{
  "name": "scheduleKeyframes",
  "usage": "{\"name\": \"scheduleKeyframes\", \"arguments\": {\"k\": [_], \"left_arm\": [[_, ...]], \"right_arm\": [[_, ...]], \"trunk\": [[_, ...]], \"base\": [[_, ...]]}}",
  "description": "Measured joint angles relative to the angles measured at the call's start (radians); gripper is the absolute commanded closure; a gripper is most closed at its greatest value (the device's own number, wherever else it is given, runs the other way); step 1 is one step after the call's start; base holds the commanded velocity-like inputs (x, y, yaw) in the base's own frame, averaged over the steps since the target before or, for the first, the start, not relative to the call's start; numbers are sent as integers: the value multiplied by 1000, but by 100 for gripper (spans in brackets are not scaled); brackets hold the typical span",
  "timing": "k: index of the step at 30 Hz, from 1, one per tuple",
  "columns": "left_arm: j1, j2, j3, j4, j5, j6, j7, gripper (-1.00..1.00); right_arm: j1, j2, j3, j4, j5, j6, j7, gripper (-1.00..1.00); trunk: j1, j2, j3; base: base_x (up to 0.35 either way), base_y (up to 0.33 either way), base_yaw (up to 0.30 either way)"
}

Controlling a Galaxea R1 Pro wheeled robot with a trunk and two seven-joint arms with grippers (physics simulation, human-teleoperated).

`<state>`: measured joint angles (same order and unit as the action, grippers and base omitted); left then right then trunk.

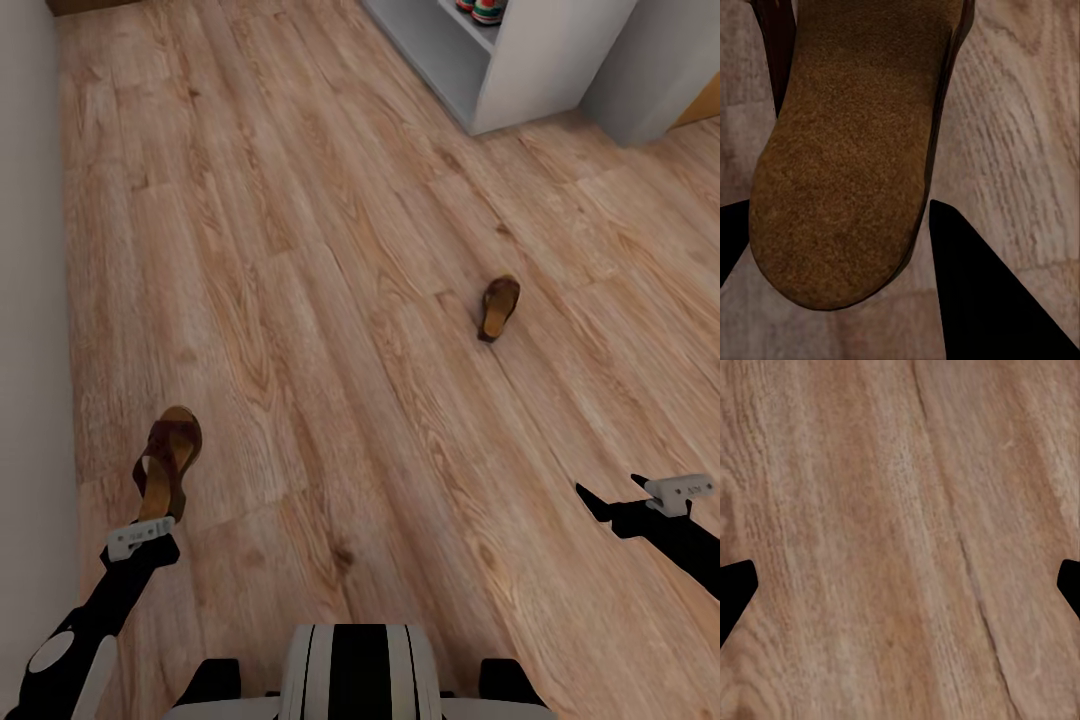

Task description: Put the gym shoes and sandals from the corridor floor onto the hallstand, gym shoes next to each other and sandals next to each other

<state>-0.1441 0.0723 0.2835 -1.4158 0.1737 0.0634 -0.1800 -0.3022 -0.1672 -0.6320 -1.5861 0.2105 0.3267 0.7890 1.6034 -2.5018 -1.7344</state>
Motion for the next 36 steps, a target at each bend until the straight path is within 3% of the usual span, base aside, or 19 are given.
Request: {"name": "scheduleKeyframes", "arguments": {"k": [14, 36], "left_arm": [[0, 0, -1, 0, 0, -4, -1, 100], [0, 0, -2, 0, 0, -6, 0, 100]], "right_arm": [[0, 0, 0, 0, 0, 0, 0, -100], [0, 0, -1, 0, 0, 0, -2, -100]], "trunk": [[0, 0, 0], [0, 0, 0]], "base": [[242, 150, -216], [43, 24, -22]]}}
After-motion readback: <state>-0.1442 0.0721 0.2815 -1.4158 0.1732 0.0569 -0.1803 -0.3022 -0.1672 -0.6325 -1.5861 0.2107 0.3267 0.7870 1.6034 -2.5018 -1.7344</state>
